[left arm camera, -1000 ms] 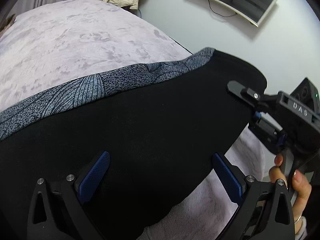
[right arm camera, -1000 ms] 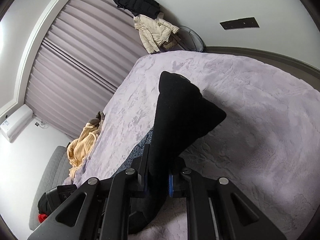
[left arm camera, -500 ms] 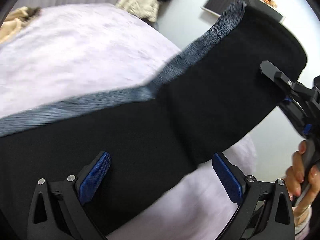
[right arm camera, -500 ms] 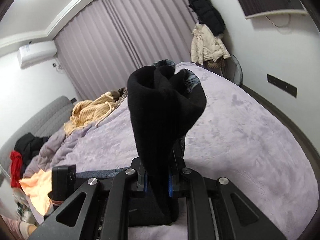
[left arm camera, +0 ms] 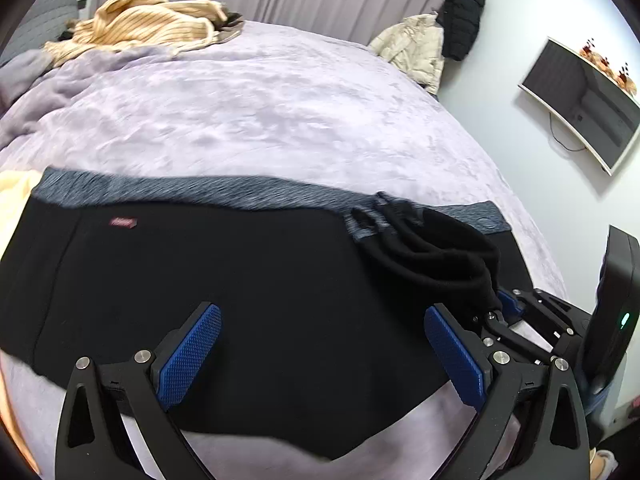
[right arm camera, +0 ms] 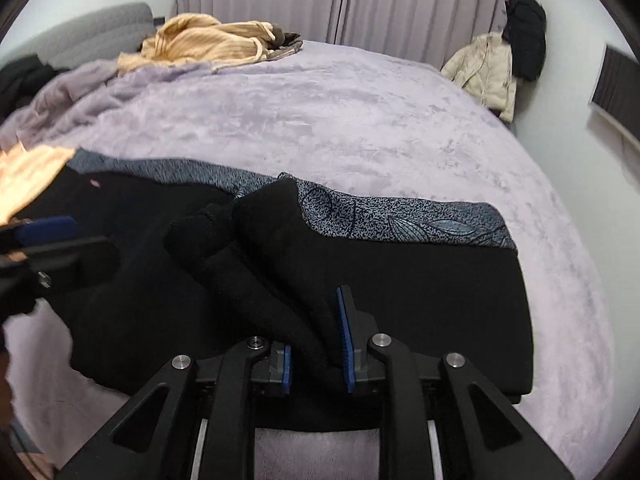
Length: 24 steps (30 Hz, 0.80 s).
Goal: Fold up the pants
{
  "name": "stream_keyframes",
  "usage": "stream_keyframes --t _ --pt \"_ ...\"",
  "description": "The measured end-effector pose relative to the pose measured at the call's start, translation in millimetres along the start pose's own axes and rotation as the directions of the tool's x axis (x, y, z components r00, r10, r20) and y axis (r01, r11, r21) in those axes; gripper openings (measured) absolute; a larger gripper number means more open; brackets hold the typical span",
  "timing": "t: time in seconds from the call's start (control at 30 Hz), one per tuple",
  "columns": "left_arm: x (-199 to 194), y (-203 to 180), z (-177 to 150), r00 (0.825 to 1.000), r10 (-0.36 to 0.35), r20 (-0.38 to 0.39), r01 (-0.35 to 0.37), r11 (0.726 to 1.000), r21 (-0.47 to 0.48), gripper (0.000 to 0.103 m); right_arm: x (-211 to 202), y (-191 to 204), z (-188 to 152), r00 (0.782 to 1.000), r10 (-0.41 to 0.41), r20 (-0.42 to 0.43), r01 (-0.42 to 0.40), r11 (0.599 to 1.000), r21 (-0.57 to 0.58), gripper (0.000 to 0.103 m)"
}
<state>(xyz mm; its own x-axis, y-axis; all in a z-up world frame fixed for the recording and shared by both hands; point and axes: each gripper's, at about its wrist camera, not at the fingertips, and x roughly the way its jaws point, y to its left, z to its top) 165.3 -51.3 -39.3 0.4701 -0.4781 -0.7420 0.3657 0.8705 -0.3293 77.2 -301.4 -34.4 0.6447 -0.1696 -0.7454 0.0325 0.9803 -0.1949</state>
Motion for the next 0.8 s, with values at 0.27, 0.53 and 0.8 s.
stream_keyframes --t 0.27,0.53,0.8 --pt "4 -1 -10 0.999 -0.034 -0.006 0.034 0.999 -0.035 0.102 -50 68 -25 0.998 -0.025 0.058 0.037 0.975 -0.217 0.063" --pt "12 -52 6 0.969 -0.24 -0.062 0.244 0.968 0.058 0.077 -44 -82 -50 0.902 0.419 0.109 -0.407 0.734 0.543 0.06" --pt "54 -110 13 0.954 -0.233 -0.191 0.261 0.955 0.142 0.076 -12 -140 -87 0.825 0.5 0.265 -0.498 0.42 0.759 0.059"
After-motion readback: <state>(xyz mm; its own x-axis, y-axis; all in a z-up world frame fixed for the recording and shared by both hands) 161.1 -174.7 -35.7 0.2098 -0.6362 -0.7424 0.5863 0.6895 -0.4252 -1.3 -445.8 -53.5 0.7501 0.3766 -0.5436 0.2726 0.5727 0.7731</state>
